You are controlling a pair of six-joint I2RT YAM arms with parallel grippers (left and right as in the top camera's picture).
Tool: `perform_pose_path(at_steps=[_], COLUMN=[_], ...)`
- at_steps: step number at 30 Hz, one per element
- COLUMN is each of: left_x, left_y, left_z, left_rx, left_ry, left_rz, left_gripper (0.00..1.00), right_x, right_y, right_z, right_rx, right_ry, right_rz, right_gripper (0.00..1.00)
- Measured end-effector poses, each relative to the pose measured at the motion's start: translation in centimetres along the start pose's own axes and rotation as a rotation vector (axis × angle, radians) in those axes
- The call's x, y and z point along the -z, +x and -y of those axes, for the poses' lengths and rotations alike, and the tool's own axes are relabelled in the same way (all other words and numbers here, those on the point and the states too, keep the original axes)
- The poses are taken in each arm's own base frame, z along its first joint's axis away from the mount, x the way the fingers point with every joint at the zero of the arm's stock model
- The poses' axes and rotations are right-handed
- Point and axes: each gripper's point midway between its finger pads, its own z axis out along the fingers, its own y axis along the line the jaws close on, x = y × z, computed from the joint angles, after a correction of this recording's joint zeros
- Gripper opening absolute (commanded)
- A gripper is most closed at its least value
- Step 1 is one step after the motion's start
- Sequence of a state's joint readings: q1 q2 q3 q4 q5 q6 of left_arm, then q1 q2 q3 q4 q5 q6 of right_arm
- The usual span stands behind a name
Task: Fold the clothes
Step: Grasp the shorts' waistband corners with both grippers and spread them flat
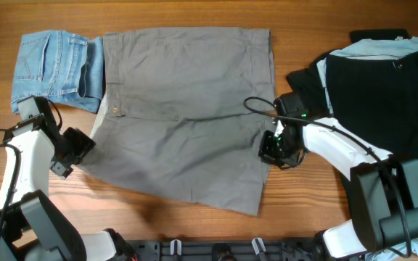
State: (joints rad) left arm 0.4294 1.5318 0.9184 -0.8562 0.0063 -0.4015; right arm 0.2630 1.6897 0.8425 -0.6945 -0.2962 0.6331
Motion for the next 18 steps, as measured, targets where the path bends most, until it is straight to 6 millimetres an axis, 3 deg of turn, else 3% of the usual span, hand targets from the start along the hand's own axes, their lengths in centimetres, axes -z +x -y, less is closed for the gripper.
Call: perform_pose_path(at_steps=[2,5,7,9,10,11,14,15,16,18], left_x=[0.0,0.0,0.1,0.1,0.2,0.4,-0.1,-0.6,-1.6,-2.9], left_y=[0.1,0.3,0.7,1.6,3.0,4.0,4.6,5.1,5.7,7.5], left_z=[0.0,0.4,1.2,1.5,1.2,1.2,1.5,1.4,1.6,1.7], left_rx=[0.001,0.0,0.0,-0.001,-0.004,-0.032,-0.09,-0.101,-0.115,-0.142], left_ry=[-0.001,0.025,0.069,0.091,0.088,0.098,0.131,0.137,0.168,0.216], left_rz=[-0.003,-0.016,-0.038,-0.082,-0.14,-0.183,-0.198,-0.208,-0.207,-0.246], left_gripper=[0.91,0.95,0.98,0.9,0.85,0.85,0.92,0.92,0.92,0.92], right_x=[0.7,2.3,3.3,4.0,4.7,6.5,10.6,12.1,13.2,13.1], right_y=[-2.0,-6.9,-10.2,-9.4,-9.3,-9.6,-7.7,-6.7,-5.4,-2.6], right_z=[1.6,4.1,4.9,4.3,3.8,2.6,0.8,0.4,0.2,1.0], right_rx=[-0.148,-0.279,-0.199,-0.118,-0.095,-0.048,0.006,0.019,0.025,-0.009], right_ry=[0.008,-0.025,-0.052,-0.057,-0.069,-0.106,-0.184,-0.205,-0.215,-0.191], right_rz=[0.046,0.18,0.276,0.223,0.216,0.237,0.274,0.287,0.275,0.178], right_gripper=[0.04,0.04,0.22,0.28,0.33,0.37,0.48,0.6,0.62,0.63])
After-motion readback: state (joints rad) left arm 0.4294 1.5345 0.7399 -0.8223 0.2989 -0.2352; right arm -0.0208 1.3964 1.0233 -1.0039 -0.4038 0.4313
